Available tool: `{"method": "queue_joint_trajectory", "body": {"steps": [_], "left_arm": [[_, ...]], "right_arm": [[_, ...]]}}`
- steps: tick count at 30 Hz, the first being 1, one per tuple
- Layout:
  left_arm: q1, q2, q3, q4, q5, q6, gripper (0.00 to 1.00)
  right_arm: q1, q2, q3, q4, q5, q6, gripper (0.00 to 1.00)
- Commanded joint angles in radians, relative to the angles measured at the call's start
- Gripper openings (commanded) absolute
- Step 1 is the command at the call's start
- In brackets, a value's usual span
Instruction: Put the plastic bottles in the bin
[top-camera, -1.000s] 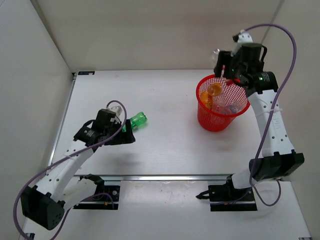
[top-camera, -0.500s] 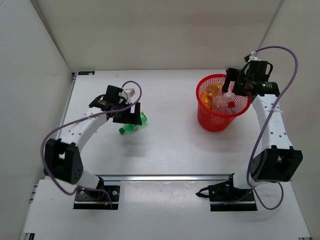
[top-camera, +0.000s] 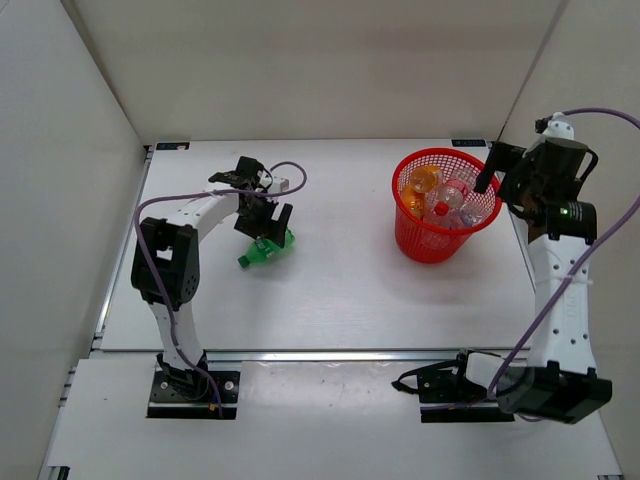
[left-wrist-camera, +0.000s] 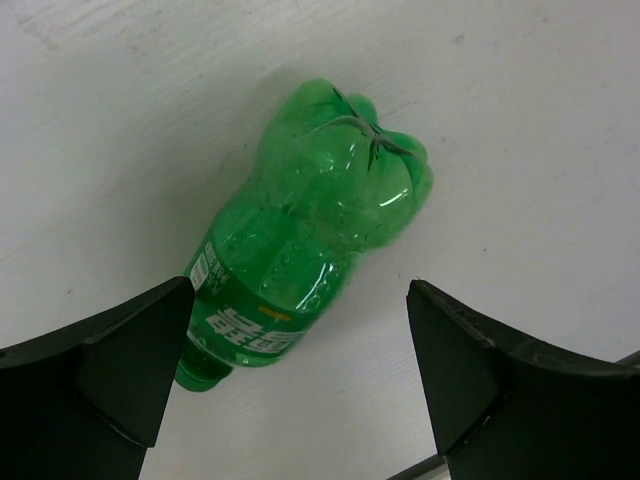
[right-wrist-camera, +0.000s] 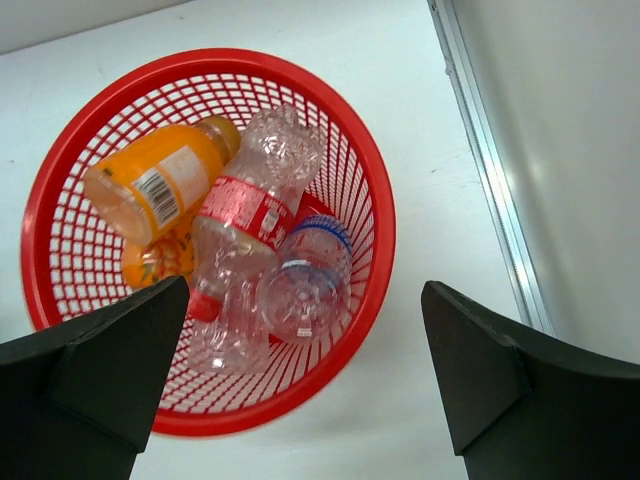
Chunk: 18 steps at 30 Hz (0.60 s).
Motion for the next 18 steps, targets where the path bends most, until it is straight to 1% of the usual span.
{"method": "queue_joint_trajectory", "body": {"steps": [1, 6, 9, 11, 12, 14, 15, 17, 18], "left_arm": [[-0.005, 0.036, 0.063, -0.025, 0.001, 0.05, 0.99], [-0.043, 0.07, 0.037, -0.012, -0.031, 0.036, 0.98], [-0.072, 0.078, 0.035, 0.022, -0.038, 0.01, 0.92], [-0.092, 0.066, 0.012, 0.054, -0.05, -0.019, 0.85], [-0.098, 0.07, 0.002, 0.068, -0.057, -0.023, 0.8], [-0.101, 0.066, -0.006, 0.077, -0.032, -0.057, 0.55], [-0.1, 0.061, -0.012, 0.076, -0.014, -0.074, 0.46], [-0.088, 0.038, -0.024, 0.091, 0.021, -0.091, 0.39], [-0.077, 0.018, -0.041, 0.105, 0.04, -0.129, 0.38]], "right_arm": [[0.001, -0.075, -0.054, -0.001, 0.012, -0.005, 0.99], [-0.044, -0.18, -0.13, -0.028, 0.01, 0.015, 1.0], [-0.061, -0.236, -0.167, -0.047, 0.012, 0.03, 0.99], [-0.059, -0.25, -0.168, -0.087, 0.022, 0.041, 1.0], [-0.061, -0.261, -0.174, -0.099, 0.032, 0.044, 1.0], [-0.058, -0.279, -0.193, -0.123, 0.052, 0.047, 0.99], [-0.058, -0.295, -0.19, -0.138, 0.05, 0.044, 0.99], [-0.062, -0.313, -0.191, -0.158, 0.093, 0.039, 0.99], [-0.061, -0.325, -0.184, -0.172, 0.105, 0.039, 0.99]]}}
